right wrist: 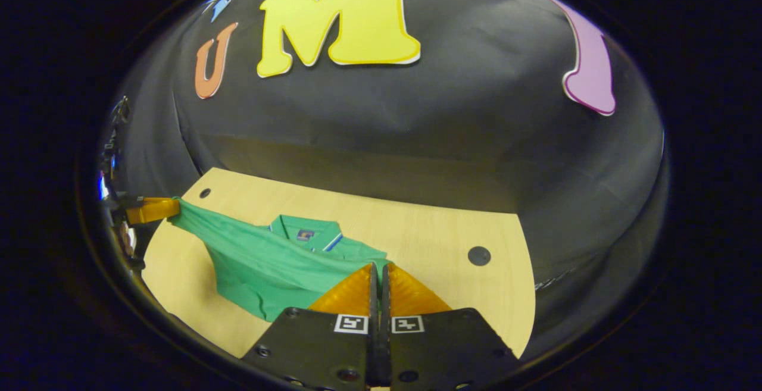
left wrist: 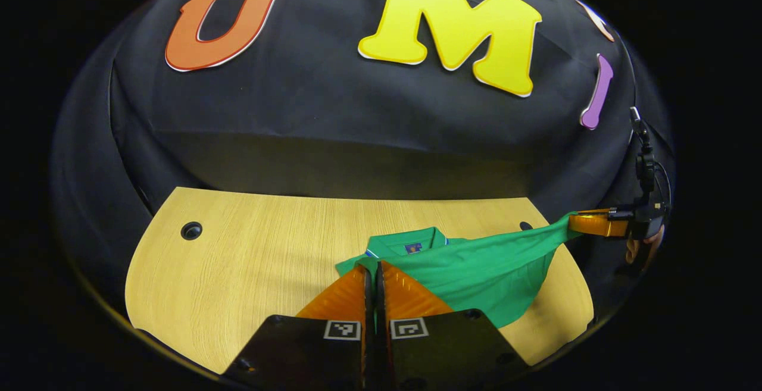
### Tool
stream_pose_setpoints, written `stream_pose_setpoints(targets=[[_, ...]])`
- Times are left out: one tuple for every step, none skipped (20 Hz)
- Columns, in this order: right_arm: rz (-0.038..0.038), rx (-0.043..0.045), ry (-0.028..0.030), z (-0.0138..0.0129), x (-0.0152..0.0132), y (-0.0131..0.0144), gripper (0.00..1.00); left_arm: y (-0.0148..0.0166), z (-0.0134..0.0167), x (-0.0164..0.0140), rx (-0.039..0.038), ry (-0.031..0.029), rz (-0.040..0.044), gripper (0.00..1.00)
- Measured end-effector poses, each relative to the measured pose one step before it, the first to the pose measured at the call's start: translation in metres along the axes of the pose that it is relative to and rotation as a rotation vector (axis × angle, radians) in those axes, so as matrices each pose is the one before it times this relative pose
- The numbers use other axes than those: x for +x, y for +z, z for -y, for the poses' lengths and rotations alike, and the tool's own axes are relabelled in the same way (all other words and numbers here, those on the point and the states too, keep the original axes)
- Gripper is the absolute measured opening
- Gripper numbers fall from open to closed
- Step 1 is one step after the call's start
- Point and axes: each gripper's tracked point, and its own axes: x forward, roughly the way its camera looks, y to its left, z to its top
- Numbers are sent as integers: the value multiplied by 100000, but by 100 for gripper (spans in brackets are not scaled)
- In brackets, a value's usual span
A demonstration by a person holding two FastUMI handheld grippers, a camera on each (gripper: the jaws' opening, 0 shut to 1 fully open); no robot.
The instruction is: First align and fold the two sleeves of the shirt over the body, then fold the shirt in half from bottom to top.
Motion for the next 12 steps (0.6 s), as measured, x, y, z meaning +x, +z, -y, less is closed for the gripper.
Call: stream_pose_setpoints(targets=[[-215, 987, 303, -62, 761, 450, 0, 184, -415, 595, -698, 643, -46, 6], [-218, 849, -158, -17, 401, 168, 0, 333, -359, 751, -496, 653, 163, 6], [-144, 661, -280, 151, 884, 335, 0, 180, -223, 712, -542, 191, 192, 6], [-123, 413, -168, 83, 902, 500, 0, 24, -351, 672, -408, 350, -213, 6], [-166, 301, -201, 95, 820, 239, 0, 88, -227, 727, -560, 335, -195, 6], [-140, 230, -323, 134, 839, 159, 0, 50, -213, 961, 37, -64, 16, 6], [-114, 237, -306, 82, 944, 56, 0, 42, -187, 938, 855, 185, -62, 6], [196, 319, -115, 42, 1094, 6, 0, -150, -197, 891, 1274, 461, -84, 6], [-1196, 390, -477, 41, 778, -710, 0, -261, -236, 1083, 1145, 612, -489, 6], [-898, 342, 180, -55, 1210, -278, 0, -286, -270, 1144, 654, 1037, -636, 6], [-1200, 278, 4, -100, 1355, -481, 0, -472, -255, 970, 205, 831, -976, 6], [-1150, 326, -188, 7, 1245, -436, 0, -531, -94, 936, 229, 536, -1138, 6]])
